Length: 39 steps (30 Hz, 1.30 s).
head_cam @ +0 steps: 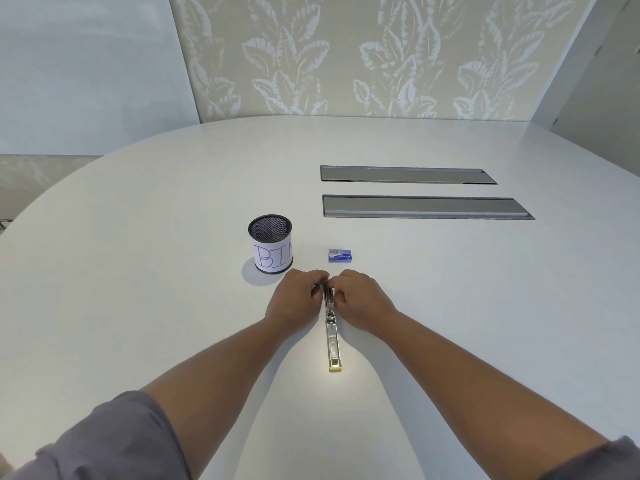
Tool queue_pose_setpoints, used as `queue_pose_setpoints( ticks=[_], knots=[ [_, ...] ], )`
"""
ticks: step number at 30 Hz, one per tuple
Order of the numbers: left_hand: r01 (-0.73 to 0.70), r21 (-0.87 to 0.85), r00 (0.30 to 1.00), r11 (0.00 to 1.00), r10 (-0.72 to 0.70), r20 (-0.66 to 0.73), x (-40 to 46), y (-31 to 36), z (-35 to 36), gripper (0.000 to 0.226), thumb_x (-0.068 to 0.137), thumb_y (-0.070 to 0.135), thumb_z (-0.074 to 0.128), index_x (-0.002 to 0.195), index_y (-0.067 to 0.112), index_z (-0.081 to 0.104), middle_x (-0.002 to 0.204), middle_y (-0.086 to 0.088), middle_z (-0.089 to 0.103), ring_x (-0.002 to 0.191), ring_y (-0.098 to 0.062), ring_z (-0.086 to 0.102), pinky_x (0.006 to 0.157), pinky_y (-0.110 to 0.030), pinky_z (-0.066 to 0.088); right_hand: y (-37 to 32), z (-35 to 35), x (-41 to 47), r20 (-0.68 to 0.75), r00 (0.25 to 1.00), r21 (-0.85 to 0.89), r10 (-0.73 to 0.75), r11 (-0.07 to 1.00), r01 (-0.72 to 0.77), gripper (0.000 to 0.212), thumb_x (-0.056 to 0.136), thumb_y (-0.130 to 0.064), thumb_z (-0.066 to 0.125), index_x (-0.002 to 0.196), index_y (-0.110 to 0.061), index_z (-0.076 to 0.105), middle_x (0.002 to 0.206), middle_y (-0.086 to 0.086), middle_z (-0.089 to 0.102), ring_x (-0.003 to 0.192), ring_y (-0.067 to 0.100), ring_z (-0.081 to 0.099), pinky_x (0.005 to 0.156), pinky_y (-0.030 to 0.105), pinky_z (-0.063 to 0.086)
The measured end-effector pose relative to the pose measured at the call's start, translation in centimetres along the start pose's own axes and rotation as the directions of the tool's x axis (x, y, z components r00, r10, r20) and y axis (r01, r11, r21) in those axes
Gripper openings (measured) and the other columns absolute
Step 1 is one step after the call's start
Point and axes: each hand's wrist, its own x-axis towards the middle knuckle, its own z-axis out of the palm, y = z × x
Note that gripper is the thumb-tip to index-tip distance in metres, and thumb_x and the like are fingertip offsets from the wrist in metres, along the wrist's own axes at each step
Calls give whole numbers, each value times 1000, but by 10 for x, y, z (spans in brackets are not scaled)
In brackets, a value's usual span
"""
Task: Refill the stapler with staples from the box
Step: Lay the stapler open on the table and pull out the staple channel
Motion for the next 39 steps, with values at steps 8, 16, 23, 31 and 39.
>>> queue_pose_setpoints(
  ticks=[8,16,23,31,39],
  knots=[
    [10,-14,1000,1000,-10,2,0,0,2,34,87,16,51,110,31,71,92,10,75,94,-18,60,79,-36,53,7,4,-10,-29,998,59,-57,997,59,25,86,-3,51,93,-10,73,94,8,66,85,30,62,75,42,51],
    [7,-11,1000,1000,-7,-5,-1,-1,2,33,86,17,50,109,31,69,92,11,75,94,-16,59,79,-36,54,16,12,-14,-83,996,242,36,970,-15,31,85,-4,54,100,-17,78,100,-2,72,91,16,65,82,31,51],
    [21,-12,1000,1000,-21,-3,-1,0,2,28,84,16,49,103,29,65,86,6,74,90,-18,57,76,-39,55,15,7,-11,3,975,446,222,872,-200,14,88,-15,70,97,-21,79,67,-32,62,59,-4,56,60,8,39],
    [17,9,1000,1000,-17,17,-2,3,-1,28,83,15,47,98,27,68,77,8,69,83,-17,55,70,-39,53,8,-6,5,135,957,354,255,890,-287,5,82,-19,76,85,-22,78,78,-14,72,63,-9,57,62,14,40],
    [13,-1,1000,1000,-13,2,-3,6,-3,31,84,14,48,100,29,70,77,7,70,77,-14,56,66,-35,52,-3,-12,15,209,897,353,390,825,-441,13,79,-4,68,73,-14,74,74,7,73,64,18,64,69,37,60]
  ],
)
